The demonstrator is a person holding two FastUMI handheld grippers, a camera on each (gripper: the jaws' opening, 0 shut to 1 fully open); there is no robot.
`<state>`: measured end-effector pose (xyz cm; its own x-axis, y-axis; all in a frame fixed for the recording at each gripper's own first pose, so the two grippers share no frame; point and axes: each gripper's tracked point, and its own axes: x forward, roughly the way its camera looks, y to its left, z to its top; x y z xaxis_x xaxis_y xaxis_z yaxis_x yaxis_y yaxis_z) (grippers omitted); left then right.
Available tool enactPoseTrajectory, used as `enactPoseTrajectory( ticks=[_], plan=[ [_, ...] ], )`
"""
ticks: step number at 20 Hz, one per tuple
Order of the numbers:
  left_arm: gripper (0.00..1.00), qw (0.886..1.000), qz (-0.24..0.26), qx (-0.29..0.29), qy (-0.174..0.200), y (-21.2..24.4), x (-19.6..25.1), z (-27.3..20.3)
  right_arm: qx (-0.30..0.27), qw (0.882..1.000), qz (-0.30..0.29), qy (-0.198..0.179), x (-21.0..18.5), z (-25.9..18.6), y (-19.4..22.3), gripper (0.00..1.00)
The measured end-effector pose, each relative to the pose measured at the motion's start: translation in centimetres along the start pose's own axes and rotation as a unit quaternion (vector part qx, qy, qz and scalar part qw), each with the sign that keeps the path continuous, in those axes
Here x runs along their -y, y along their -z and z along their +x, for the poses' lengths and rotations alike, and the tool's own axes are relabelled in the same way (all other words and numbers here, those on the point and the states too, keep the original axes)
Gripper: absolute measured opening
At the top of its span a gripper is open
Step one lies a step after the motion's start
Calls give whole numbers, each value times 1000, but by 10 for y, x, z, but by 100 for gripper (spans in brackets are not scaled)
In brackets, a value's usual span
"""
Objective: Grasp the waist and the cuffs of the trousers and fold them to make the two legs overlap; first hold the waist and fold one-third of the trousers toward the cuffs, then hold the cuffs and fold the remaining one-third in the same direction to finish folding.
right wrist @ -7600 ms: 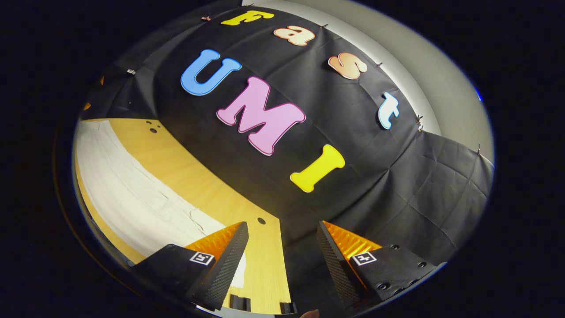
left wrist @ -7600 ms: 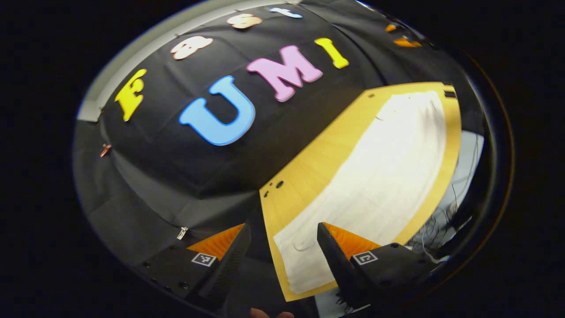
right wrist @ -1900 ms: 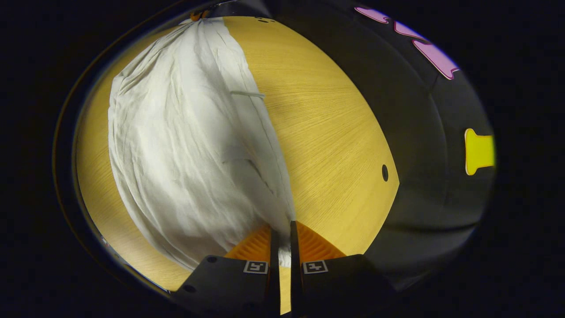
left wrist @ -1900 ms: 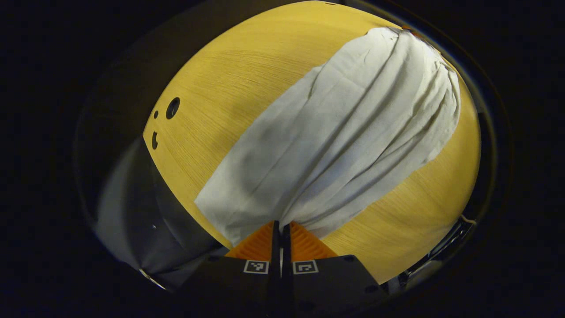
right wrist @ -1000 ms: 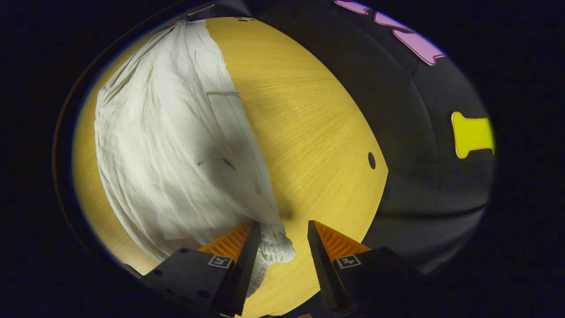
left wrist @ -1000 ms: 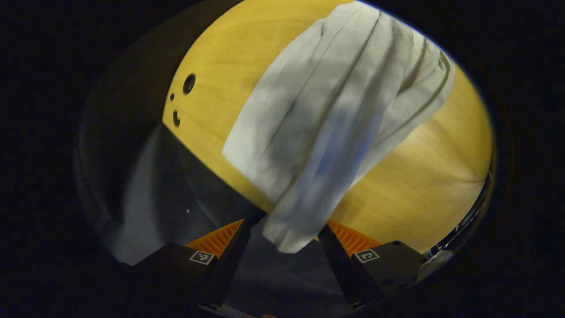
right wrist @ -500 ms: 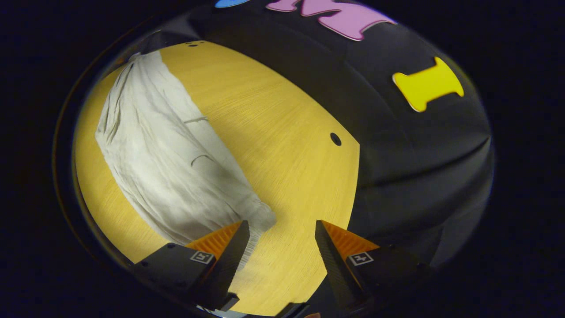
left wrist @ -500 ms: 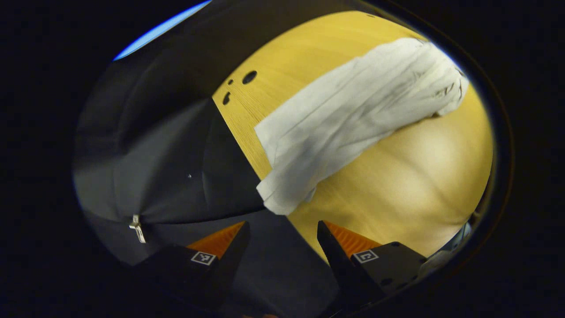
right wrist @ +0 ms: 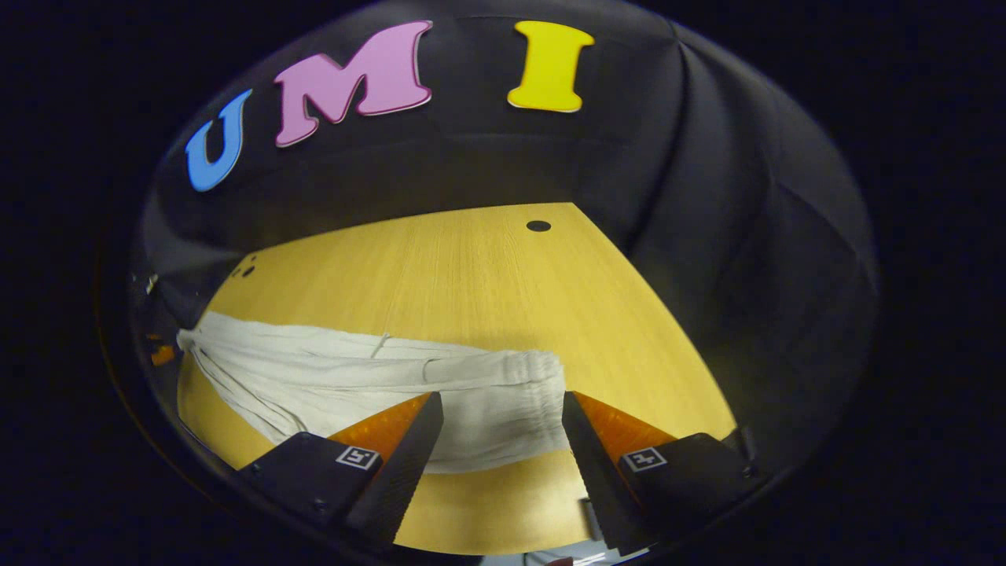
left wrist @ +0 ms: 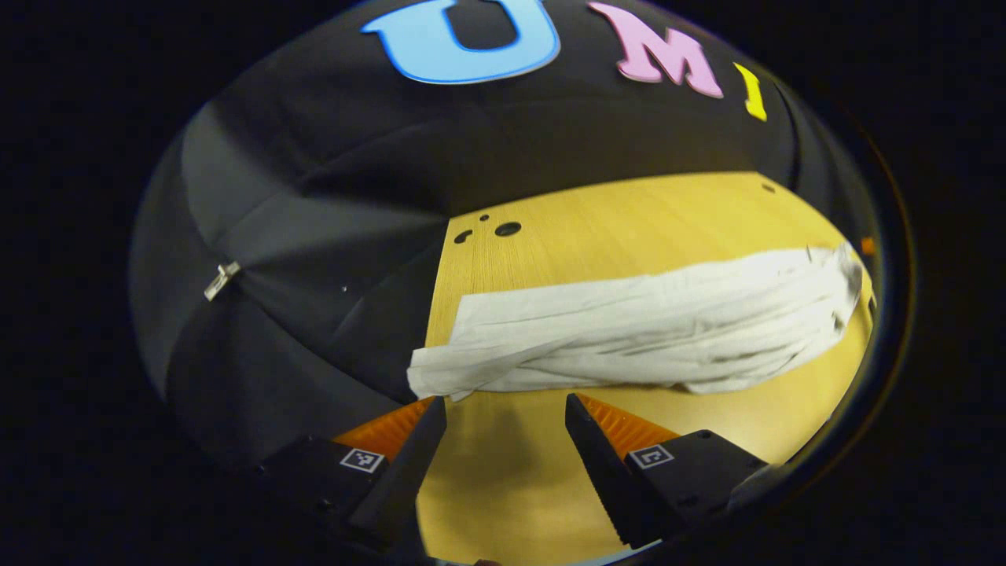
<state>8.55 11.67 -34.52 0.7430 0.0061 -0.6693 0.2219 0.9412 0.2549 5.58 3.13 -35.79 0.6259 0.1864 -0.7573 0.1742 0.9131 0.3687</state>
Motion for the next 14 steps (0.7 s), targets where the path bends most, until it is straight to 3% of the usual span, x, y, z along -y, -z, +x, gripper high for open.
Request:
enactPoseTrajectory(
  ticks=[3, 6, 11, 14],
  plan=[
    [97, 997, -74, 22, 14, -7, 13, -6, -3, 995, 89, 39, 10, 3, 27, 95],
    [97, 988, -144, 33, 37, -14, 27, -8, -7, 983, 172, 57, 21, 8, 42, 96],
    [96, 978, -204, 20, 45, -7, 37, -12, 5, 946, 315, 73, 36, 35, 45, 96],
    [96, 972, -230, 12, 40, 1, 34, -12, 2, 928, 360, 97, 48, 51, 55, 96]
  ],
)
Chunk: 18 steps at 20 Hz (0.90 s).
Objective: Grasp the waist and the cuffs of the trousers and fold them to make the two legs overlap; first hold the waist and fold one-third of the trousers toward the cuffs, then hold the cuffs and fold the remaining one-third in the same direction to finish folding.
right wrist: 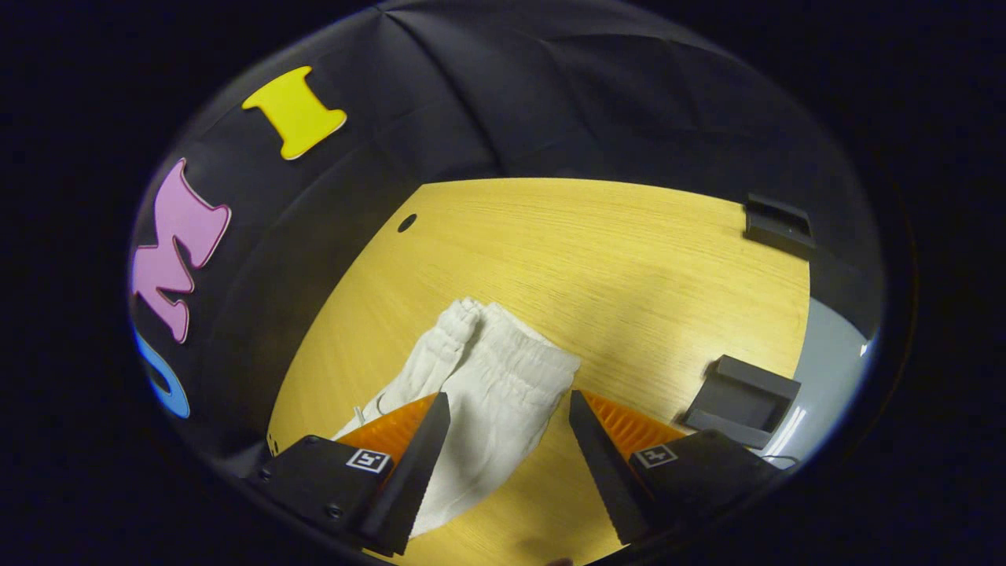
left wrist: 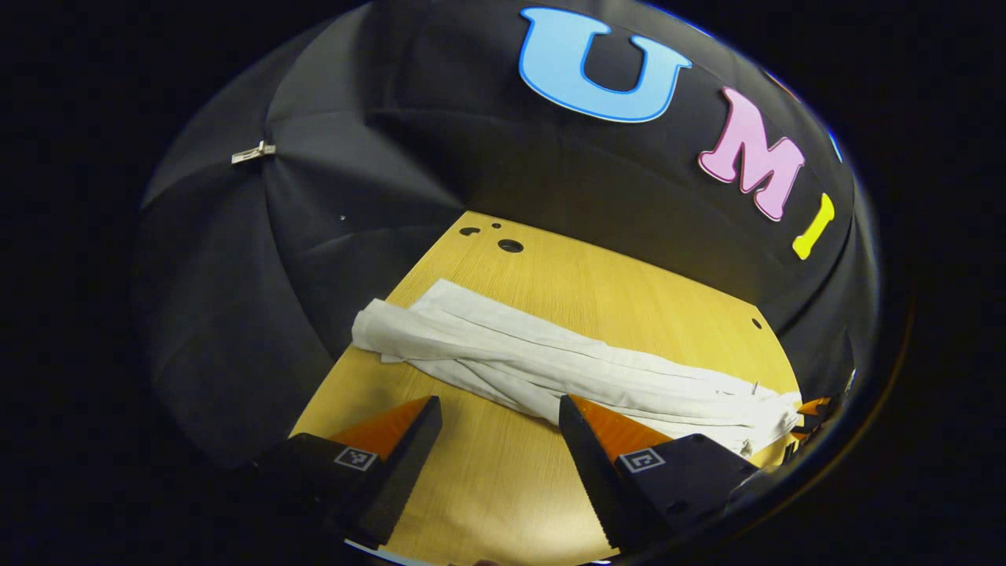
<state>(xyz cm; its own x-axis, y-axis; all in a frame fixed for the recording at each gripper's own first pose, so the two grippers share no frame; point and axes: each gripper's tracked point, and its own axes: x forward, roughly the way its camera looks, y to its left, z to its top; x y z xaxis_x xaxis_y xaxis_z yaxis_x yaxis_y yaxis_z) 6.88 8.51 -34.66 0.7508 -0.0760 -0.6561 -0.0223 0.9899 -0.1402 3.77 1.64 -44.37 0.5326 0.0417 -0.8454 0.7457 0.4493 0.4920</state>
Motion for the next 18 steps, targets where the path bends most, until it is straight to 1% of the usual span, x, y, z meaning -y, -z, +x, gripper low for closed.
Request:
enactPoseTrajectory(
  ticks=[1, 2, 3, 4, 5, 7, 9, 11, 12, 15, 18],
  plan=[
    [92, 1000, -8, -4, -3, 3, -3, 0, 1, 1000, 5, 10, 3, 4, 0, 96],
    [96, 1000, -14, -7, -6, 6, -7, 1, 4, 1000, 6, 19, 6, 9, -2, 96],
    [96, 1000, -18, -9, -9, 7, -9, 1, 13, 999, 8, 32, 10, 16, -2, 94],
    [96, 1000, -24, -11, -10, 8, -10, 3, 17, 999, 14, 37, 7, 18, -4, 83],
    [96, 999, -30, -13, -11, 8, -11, 4, 14, 999, 18, 38, 7, 20, -4, 71],
    [95, 999, -42, -16, -12, 11, -13, 7, -7, 999, 12, 31, 9, 25, 3, 46],
    [95, 998, -59, -24, -8, 16, -11, 14, -2, 1000, -1, 16, -1, 25, -4, 16],
    [96, 995, -89, -34, 2, 24, -7, 21, 9, 999, -40, -1, -3, 13, -8, 16],
    [96, 993, -108, -40, 6, 28, -7, 29, 12, 999, -48, -9, -7, 8, -11, 16],
    [96, 984, -168, -49, 16, 32, -6, 50, 15, 999, -37, -29, -12, 0, -20, 16],
    [95, 972, -229, -46, 24, 27, -8, 70, 19, 998, -44, -35, -15, -4, -26, 16]
  ],
)
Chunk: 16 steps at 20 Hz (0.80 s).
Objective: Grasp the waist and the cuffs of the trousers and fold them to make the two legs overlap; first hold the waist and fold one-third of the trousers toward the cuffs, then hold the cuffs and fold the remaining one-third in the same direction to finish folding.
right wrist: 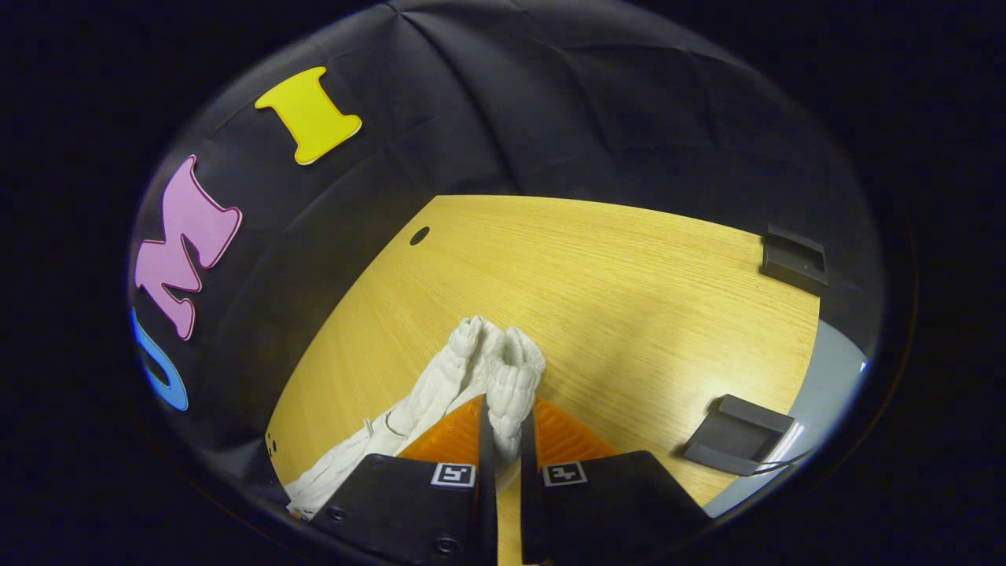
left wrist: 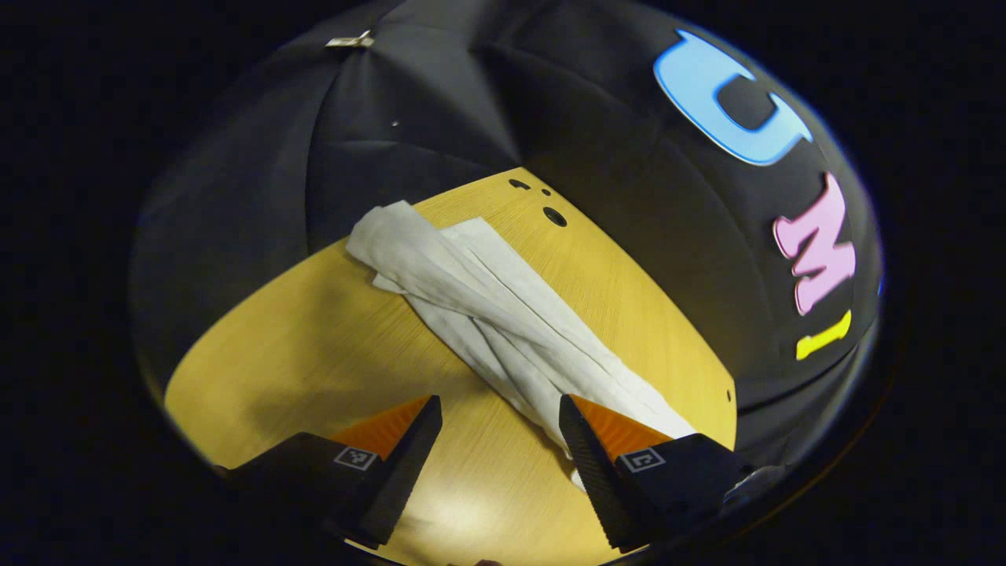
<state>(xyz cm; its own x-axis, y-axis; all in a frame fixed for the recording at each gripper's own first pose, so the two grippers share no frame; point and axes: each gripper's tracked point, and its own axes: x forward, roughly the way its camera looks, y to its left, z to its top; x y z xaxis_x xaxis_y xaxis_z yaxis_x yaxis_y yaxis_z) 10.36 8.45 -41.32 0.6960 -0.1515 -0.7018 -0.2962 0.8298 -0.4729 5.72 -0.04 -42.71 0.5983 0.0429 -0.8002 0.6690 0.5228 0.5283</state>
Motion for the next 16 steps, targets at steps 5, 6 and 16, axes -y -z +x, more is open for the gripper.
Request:
enactPoseTrajectory(
  ticks=[5, 6, 16],
  plan=[
    [96, 998, -57, 22, 7, -28, 0, 26, -2, 1000, -4, -10, -3, -5, -2, 16],
    [96, 998, -60, 28, 6, -33, -1, 29, -2, 1000, -6, -13, -3, -5, -3, 16],
    [21, 991, -134, 17, 21, -37, 3, 67, 13, 998, -39, -50, -16, -19, -16, 16]
  ],
)
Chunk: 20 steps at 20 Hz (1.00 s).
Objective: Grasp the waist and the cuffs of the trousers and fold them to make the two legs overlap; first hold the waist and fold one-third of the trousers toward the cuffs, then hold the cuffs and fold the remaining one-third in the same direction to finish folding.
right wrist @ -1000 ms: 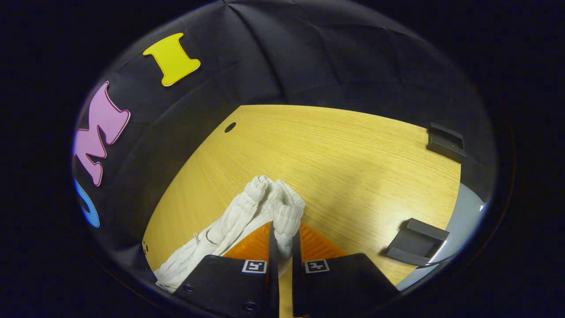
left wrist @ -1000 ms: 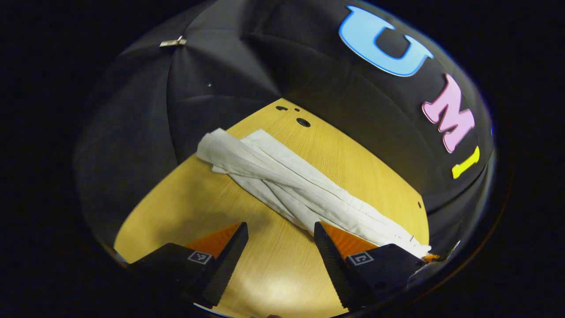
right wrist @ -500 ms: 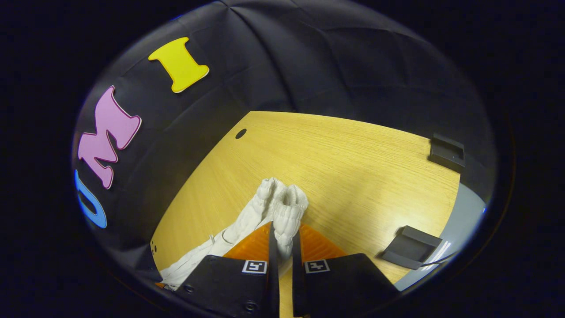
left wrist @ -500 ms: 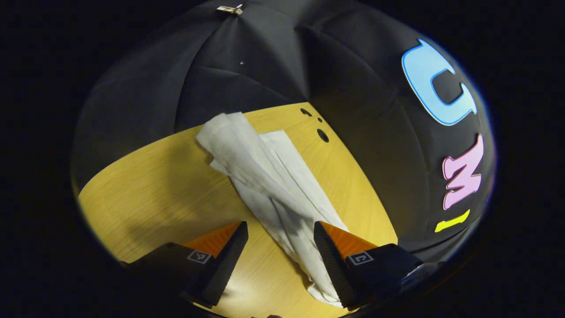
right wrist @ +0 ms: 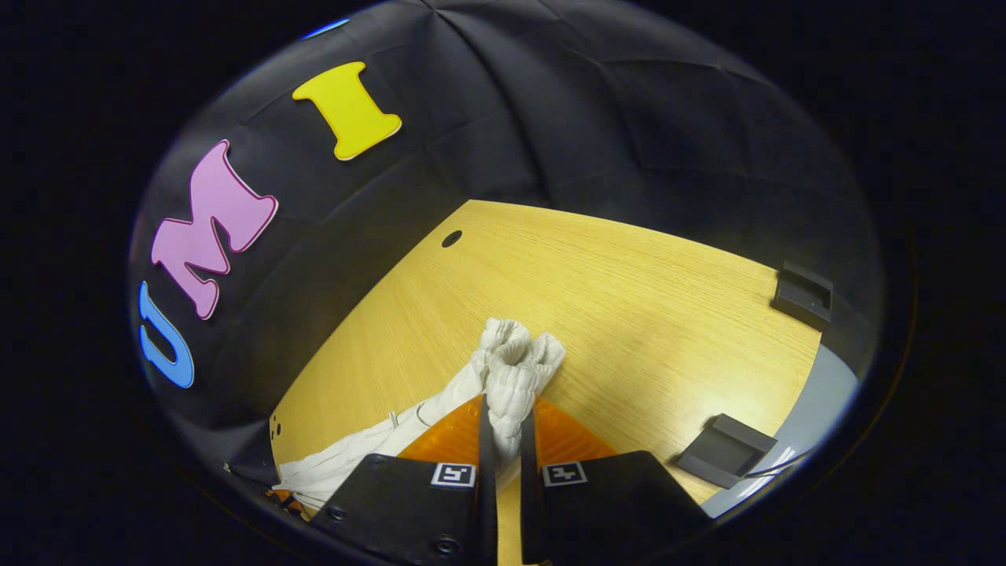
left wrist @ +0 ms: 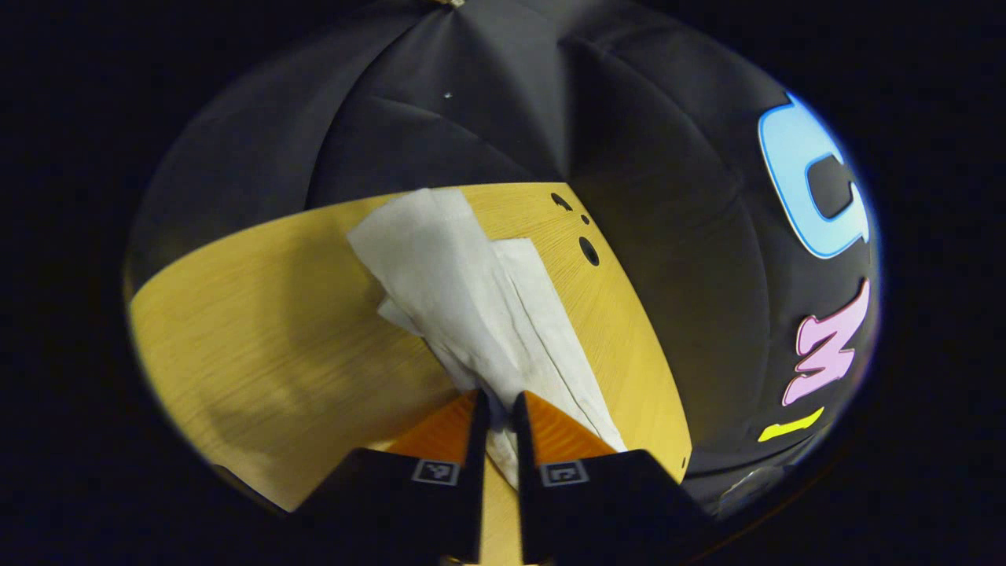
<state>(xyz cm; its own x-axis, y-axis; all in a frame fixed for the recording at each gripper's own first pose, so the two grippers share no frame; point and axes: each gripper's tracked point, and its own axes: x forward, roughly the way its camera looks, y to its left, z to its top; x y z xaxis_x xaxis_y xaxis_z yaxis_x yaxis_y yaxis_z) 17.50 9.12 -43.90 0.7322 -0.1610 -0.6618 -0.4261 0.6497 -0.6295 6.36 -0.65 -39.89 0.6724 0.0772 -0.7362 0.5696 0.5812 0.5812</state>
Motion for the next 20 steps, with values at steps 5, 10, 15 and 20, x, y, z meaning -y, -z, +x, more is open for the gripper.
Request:
enactPoseTrajectory(
  ticks=[5, 10, 15, 20],
  plan=[
    [9, 1000, -11, -1, 10, 23, -1, -25, 54, 997, -35, -50, -46, -29, -36, 16],
    [9, 1000, -22, -3, 13, 62, 0, -50, 85, 982, -111, -124, -132, -56, -55, 16],
    [9, 1000, -22, -4, 10, 93, -3, -68, 83, 956, -205, -194, -222, -74, -22, 16],
    [9, 1000, -18, 1, 1, 110, -10, -82, 44, 918, -299, -258, -293, -75, 62, 16]
  ],
)
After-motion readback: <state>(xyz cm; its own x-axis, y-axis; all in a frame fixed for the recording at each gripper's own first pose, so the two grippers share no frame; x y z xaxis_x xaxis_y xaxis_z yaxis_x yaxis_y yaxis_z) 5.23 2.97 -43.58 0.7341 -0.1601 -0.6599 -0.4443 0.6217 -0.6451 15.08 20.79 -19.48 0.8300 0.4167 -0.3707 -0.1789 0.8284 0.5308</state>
